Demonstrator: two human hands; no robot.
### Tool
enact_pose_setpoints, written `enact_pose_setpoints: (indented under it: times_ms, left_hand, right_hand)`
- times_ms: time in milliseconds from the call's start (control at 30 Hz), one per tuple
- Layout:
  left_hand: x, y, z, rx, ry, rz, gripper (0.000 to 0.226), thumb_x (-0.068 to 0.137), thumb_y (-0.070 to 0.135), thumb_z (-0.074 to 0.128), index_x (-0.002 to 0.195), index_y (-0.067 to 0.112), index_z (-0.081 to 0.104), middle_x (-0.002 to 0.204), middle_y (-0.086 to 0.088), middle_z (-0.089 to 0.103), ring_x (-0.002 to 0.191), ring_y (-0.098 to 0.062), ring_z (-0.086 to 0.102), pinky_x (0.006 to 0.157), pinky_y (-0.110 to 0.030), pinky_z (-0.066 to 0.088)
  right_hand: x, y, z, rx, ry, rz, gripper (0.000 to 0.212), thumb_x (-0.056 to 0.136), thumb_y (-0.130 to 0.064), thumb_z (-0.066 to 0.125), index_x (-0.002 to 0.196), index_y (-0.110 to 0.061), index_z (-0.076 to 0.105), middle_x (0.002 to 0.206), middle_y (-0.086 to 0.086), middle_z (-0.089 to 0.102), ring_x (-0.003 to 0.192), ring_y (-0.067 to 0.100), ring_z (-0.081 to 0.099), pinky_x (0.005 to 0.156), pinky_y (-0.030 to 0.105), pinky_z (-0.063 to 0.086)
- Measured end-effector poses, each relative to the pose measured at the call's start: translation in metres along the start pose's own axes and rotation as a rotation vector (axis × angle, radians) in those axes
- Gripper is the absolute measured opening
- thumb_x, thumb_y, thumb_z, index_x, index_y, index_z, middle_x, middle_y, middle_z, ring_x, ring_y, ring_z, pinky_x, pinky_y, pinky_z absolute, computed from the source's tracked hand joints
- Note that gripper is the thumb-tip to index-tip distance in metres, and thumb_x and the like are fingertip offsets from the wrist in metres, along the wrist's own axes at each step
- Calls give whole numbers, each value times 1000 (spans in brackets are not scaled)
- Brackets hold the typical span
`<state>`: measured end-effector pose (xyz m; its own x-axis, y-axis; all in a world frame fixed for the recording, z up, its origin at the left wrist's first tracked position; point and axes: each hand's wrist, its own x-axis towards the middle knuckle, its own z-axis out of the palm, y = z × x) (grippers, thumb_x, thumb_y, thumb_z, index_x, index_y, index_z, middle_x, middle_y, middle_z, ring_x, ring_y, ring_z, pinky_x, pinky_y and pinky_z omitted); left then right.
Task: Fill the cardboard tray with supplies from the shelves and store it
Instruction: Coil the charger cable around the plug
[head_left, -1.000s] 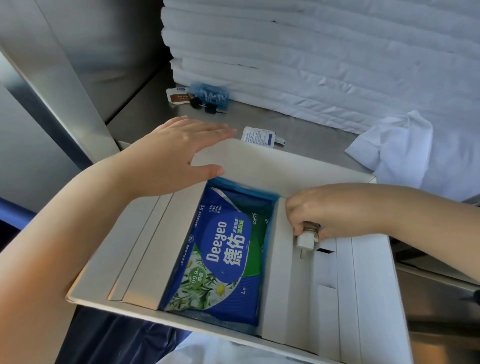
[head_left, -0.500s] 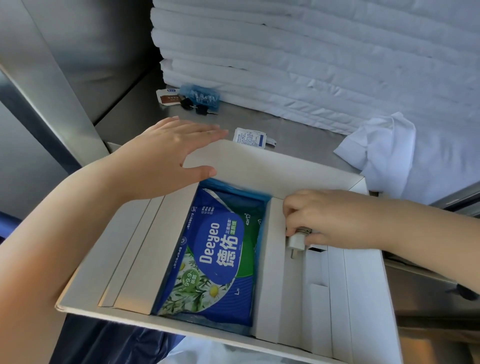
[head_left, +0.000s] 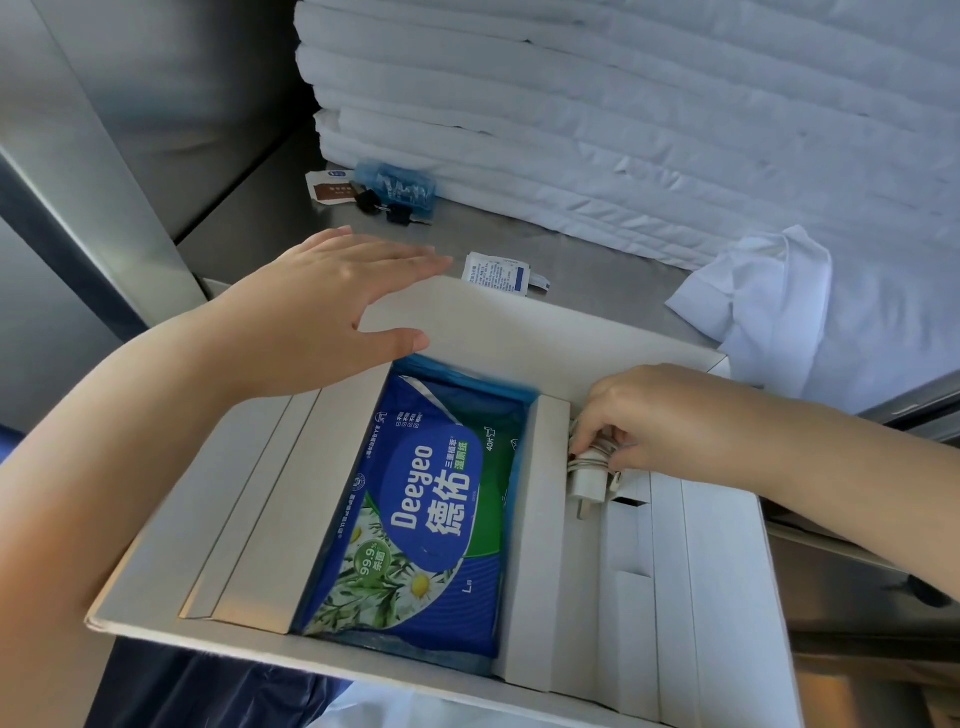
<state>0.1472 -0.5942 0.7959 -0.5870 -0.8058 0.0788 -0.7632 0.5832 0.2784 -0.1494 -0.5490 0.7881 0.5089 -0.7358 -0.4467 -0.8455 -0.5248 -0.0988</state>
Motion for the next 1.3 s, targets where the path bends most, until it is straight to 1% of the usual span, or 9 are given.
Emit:
enact_pose_setpoints:
  times_ms: [67,133,200,433,600,800,967,1133,1300]
  left_hand:
    - [0,-1,0,-1,8,0,79,74,69,25,147,41,22,153,16,29,141,-9,23,113,-26,3]
    - [1,-1,1,1,7,4,79,74,70,25,147,41,22,153,16,29,141,-9,23,113,-26,3]
    - [1,-2,1,2,5,5,77,75,71,25,147,43,21,152,17,29,141,-8,23,113,-26,3]
    - [1,-4,2,-2,12,-3,75,76,71,27,146,45,21,151,19,30,140,-6,23,112,-24,2]
    - [1,-2,2,-4,17,-4,75,77,69,28,147,44,22,151,19,31,140,-5,24,112,-23,1]
    - [1,-2,2,-4,24,-4,75,76,69,27,147,44,22,151,20,30,139,-3,22,111,-20,-1]
    - [1,-2,2,-8,21,4,73,78,68,29,147,42,24,151,19,31,139,-4,24,113,-23,1]
    - [1,-2,2,-1,22,-5,73,78,67,30,147,43,24,151,18,30,140,-6,24,111,-22,1]
    - [0,-3,2,-8,19,-8,72,79,67,31,146,43,24,150,20,30,140,-5,23,111,-21,1]
  right_hand:
    - [2,1,2,4,-3,5,34,81,-15,68,108,-36,67,94,-20,55,80,-5,47,68,6,34]
    - [3,3,3,17,-12,6,36,81,-10,65,107,-35,67,102,-13,60,91,6,57,79,21,46]
    - [4,3,2,13,-26,2,36,80,-8,62,106,-34,66,104,-7,61,92,14,60,79,32,50]
    - [8,-1,-2,-73,-37,-42,32,78,-5,61,103,-24,68,98,-1,64,87,19,60,76,32,48]
    - [8,-3,-2,-75,-76,-36,33,83,-8,60,108,-29,64,102,-3,61,90,17,58,78,33,48]
    - [-13,-6,-14,25,-3,1,24,92,-43,50,114,-40,61,101,-22,64,91,-4,55,78,18,44]
    - [-27,-9,-14,14,-59,-2,35,97,-35,42,130,-45,50,116,-23,62,100,-4,51,77,12,38]
    - [-21,-5,-16,60,-72,15,38,98,-26,41,131,-42,52,109,-25,63,77,-17,48,71,0,35]
    - [-17,-2,-12,73,-94,13,37,95,-29,49,131,-38,53,122,-24,61,90,-18,52,76,-2,36]
